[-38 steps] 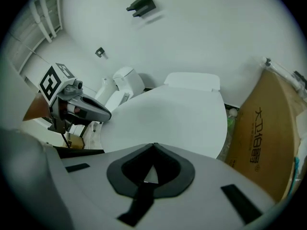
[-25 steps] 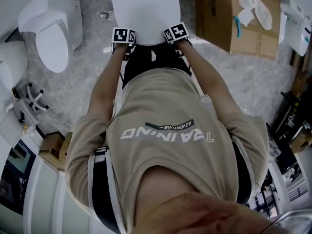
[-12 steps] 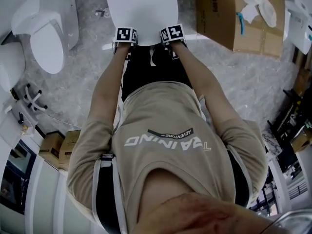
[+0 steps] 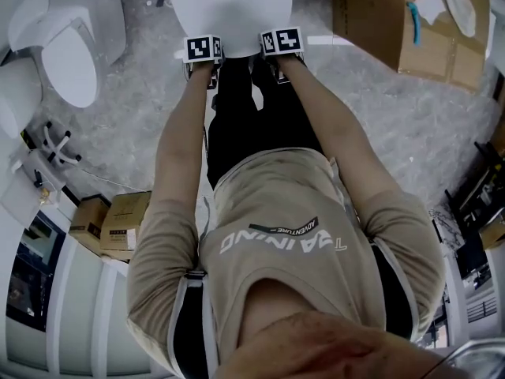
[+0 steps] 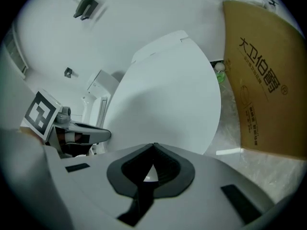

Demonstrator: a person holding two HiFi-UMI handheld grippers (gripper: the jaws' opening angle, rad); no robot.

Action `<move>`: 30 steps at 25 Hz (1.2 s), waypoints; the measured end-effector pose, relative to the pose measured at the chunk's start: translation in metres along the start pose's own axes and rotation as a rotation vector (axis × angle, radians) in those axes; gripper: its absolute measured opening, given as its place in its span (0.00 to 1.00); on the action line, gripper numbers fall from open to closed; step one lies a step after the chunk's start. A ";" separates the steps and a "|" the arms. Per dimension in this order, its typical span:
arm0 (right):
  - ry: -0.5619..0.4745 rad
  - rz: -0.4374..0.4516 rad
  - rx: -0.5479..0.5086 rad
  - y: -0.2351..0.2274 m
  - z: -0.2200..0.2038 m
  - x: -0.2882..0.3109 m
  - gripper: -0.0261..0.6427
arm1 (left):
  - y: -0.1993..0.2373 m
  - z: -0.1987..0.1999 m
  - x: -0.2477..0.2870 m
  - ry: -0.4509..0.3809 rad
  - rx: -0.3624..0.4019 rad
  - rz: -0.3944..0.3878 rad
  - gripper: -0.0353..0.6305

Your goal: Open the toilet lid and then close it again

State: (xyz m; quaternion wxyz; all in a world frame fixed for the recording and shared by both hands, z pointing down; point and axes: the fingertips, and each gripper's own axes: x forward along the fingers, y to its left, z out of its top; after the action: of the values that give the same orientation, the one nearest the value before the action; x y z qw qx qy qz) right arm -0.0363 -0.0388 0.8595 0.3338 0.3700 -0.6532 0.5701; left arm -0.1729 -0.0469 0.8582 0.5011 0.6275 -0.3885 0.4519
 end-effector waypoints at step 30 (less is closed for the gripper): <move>-0.082 -0.195 -0.009 -0.039 -0.032 0.068 0.06 | 0.016 -0.019 0.075 -0.077 0.202 -0.057 0.06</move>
State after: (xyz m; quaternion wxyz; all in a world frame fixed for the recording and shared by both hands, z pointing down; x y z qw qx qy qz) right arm -0.0363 -0.0172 0.9417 0.3622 0.4533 -0.6297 0.5165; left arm -0.1693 -0.0344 0.9363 0.4329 0.7024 -0.3419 0.4498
